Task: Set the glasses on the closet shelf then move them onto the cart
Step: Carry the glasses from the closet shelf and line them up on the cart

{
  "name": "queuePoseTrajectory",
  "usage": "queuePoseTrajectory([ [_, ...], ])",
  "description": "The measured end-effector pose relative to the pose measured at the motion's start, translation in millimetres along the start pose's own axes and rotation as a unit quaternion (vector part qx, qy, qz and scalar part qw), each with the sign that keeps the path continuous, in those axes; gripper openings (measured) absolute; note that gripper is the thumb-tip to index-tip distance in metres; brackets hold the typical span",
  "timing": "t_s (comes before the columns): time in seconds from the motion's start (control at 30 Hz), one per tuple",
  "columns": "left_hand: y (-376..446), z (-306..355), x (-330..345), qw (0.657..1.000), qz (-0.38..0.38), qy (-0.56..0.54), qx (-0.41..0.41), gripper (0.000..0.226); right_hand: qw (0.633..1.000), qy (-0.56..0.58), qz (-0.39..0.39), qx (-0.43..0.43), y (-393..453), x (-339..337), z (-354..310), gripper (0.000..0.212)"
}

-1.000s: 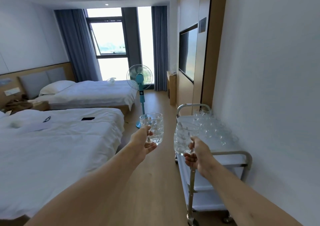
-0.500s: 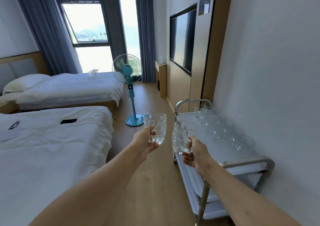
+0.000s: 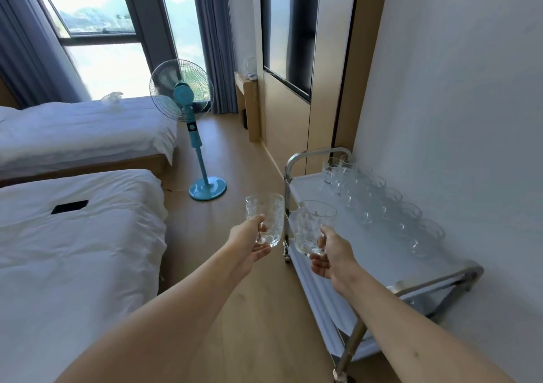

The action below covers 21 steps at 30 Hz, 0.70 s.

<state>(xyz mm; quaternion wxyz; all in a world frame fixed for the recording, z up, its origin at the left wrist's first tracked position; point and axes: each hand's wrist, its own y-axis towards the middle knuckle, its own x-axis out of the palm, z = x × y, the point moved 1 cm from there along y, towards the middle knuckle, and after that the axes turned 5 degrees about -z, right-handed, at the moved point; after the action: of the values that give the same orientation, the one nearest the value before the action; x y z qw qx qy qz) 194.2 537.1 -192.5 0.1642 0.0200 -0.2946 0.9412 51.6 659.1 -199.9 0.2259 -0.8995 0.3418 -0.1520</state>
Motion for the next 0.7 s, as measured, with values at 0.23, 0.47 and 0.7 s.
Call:
queuePoseTrajectory([
  [0.23,61.1,7.7,40.7,1.0,-0.002,0.015,-0.019,0.028,1.0,0.015,0.011,0.016,80.9,-7.6,-2.8,0.033],
  [0.47,126.1,3.4,90.3,0.997,-0.005,0.031,-0.066,0.026,0.998,0.029,0.042,0.045,154.9,-34.7,1.9,0.038],
  [0.7,178.1,-22.2,134.5,0.99,-0.017,0.054,-0.127,0.025,0.991,0.056,0.087,0.091,204.3,-69.1,17.7,0.035],
])
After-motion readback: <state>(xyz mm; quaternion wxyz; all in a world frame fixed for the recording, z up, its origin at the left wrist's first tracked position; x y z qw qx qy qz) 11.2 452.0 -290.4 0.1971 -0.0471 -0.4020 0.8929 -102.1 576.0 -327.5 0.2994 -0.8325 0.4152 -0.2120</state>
